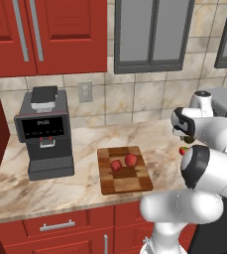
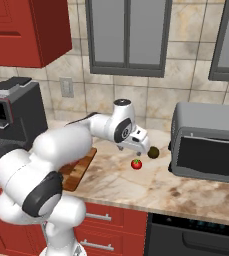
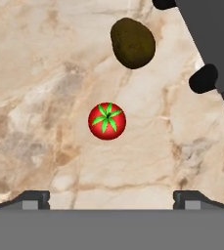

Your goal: Place the avocado, onion, tomato, and bell pepper on the cutting board.

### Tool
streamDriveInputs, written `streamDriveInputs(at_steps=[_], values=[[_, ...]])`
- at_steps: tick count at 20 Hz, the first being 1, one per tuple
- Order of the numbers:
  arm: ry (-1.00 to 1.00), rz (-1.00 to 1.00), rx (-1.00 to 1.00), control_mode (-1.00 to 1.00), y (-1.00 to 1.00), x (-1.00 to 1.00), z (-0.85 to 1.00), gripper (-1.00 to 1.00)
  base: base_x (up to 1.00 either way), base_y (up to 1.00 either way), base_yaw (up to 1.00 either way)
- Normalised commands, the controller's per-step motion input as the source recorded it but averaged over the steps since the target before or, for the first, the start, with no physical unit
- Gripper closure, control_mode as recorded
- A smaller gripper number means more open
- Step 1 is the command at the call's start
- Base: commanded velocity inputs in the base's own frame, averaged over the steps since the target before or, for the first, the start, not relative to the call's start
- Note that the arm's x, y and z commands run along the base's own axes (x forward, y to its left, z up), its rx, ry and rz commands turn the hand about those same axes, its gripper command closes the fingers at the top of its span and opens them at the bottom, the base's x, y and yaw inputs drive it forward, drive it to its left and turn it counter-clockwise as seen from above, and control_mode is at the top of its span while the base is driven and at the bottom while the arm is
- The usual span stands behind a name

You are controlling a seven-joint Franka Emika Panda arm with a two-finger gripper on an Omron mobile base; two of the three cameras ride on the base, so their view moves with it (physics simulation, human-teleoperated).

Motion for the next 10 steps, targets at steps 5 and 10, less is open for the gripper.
streamDriveInputs(at_steps=[5,10], values=[[0.01,0.0,0.0,-1.0,-0.03,0.16,-0.14,-1.0,0.0,0.0,0.0],[0.0,0.0,0.0,-1.0,-0.02,0.09,-0.11,-1.0,0.0,0.0,0.0]])
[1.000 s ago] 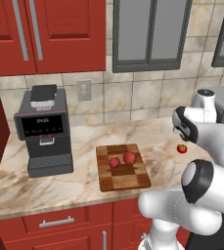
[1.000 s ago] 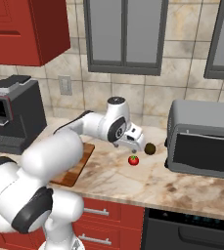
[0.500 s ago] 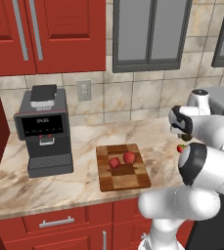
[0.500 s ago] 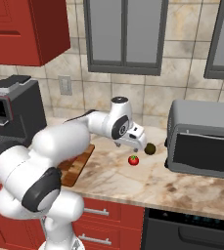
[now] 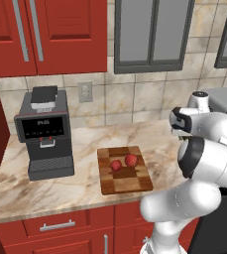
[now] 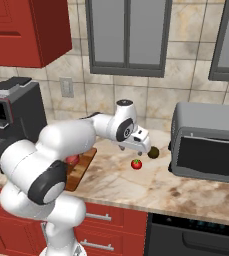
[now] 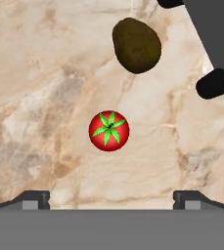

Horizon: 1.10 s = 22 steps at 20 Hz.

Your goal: Place the avocado, onion, tomato, and bell pepper on the cutting board.

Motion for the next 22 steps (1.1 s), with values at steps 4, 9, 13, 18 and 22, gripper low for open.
streamDriveInputs(at_steps=[4,9,13,18,22], values=[[0.01,0.0,0.02,-1.0,-0.06,0.17,-0.12,-1.0,0.0,0.0,0.0],[0.02,0.0,0.04,-1.0,-0.15,0.18,-0.13,-1.0,0.0,0.0,0.0],[0.01,0.0,0.04,-1.0,-0.16,0.11,-0.11,-1.0,0.0,0.0,0.0],[0.02,0.0,0.03,-1.0,-0.09,0.11,-0.14,-1.0,0.0,0.0,0.0],[0.04,0.0,0.02,-1.0,-0.01,0.13,-0.18,-1.0,0.0,0.0,0.0]])
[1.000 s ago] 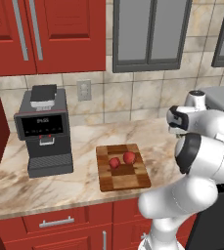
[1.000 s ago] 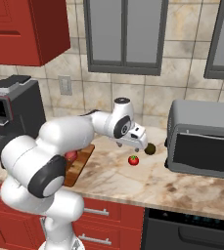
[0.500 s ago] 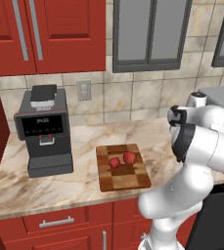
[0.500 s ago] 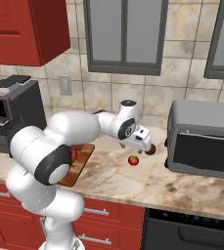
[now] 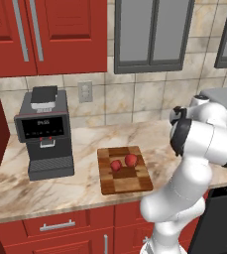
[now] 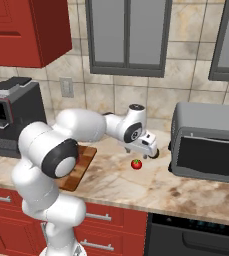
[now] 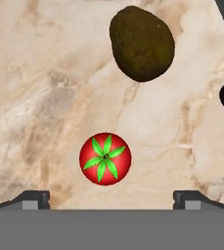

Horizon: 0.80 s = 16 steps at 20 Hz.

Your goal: Place the avocado, onion, tomato, and bell pepper on the cutting board.

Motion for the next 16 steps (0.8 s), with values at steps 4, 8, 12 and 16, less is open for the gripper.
streamDriveInputs(at_steps=[4,8,12,16], values=[[0.06,0.0,0.02,-1.0,0.0,0.11,-0.21,-1.0,0.0,0.0,0.0],[0.06,0.0,0.0,-1.0,0.0,0.12,-0.18,-1.0,0.0,0.0,0.0],[0.05,0.0,0.0,-1.0,0.0,0.1,-0.17,-1.0,0.0,0.0,0.0],[0.04,0.0,0.01,-1.0,-0.01,0.04,-0.18,-1.0,0.0,0.0,0.0]])
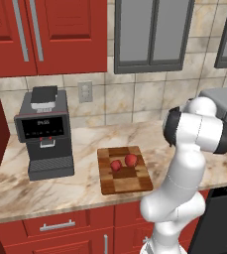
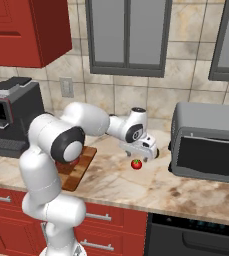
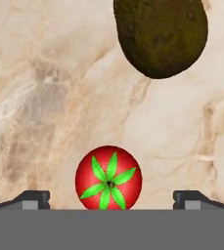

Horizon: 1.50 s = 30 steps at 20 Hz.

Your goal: Place the avocado, onion, tomato, and bell pepper on the cutting board.

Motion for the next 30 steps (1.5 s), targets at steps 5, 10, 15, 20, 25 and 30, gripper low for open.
streamDriveInputs(at_steps=[5,10,15,20,25,30], values=[[0.04,0.0,0.0,-1.0,0.0,0.0,-0.21,-1.0,0.0,0.0,0.0],[0.04,0.0,0.0,-1.0,0.0,0.0,-0.24,-1.0,0.0,0.0,0.0],[0.06,0.0,0.0,-1.0,0.0,0.01,-0.26,-1.0,0.0,0.0,0.0],[0.06,0.0,0.0,-1.0,0.0,0.02,-0.22,1.0,0.0,0.0,0.0],[-0.01,0.0,0.01,-1.0,0.0,0.0,0.07,1.0,0.0,0.0,0.0],[-0.13,0.05,0.03,-1.0,0.07,-0.05,0.8,1.0,0.0,0.0,0.0]])
